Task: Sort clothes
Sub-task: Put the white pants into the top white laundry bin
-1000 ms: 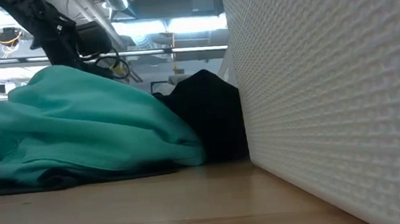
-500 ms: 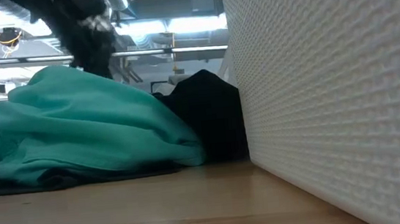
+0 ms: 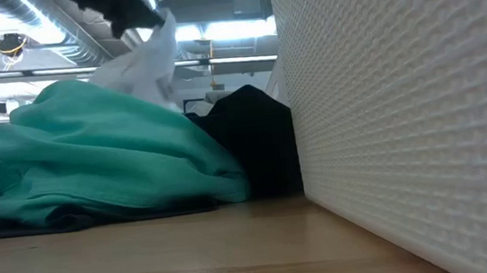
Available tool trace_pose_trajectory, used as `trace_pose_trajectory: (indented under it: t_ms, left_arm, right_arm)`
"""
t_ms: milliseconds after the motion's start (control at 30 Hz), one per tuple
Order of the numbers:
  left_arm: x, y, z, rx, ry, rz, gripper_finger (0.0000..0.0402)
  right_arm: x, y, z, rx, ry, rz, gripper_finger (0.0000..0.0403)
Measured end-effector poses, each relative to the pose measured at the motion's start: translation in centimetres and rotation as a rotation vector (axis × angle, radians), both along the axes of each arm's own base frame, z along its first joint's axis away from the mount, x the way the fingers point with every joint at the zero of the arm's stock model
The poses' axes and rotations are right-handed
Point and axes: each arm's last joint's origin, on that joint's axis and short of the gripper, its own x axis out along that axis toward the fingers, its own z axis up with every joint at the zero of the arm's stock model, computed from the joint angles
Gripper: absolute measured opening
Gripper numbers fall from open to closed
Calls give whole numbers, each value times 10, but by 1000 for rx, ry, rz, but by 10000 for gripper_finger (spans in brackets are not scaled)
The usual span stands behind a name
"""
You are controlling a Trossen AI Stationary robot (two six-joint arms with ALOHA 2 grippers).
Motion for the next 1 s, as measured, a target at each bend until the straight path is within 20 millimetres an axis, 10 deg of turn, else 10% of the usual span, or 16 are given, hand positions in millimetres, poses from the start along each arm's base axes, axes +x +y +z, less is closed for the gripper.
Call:
trace_pose_trajectory:
  t_ms: [600, 1000]
  left_arm:
    - [41, -35, 12, 78, -197, -320, 10]
    - [52, -48, 12, 107, -225, -400, 9]
  right_arm:
    - [58, 0, -12, 0, -90, 151, 260]
    - [127, 37, -45, -197, 0, 256, 265]
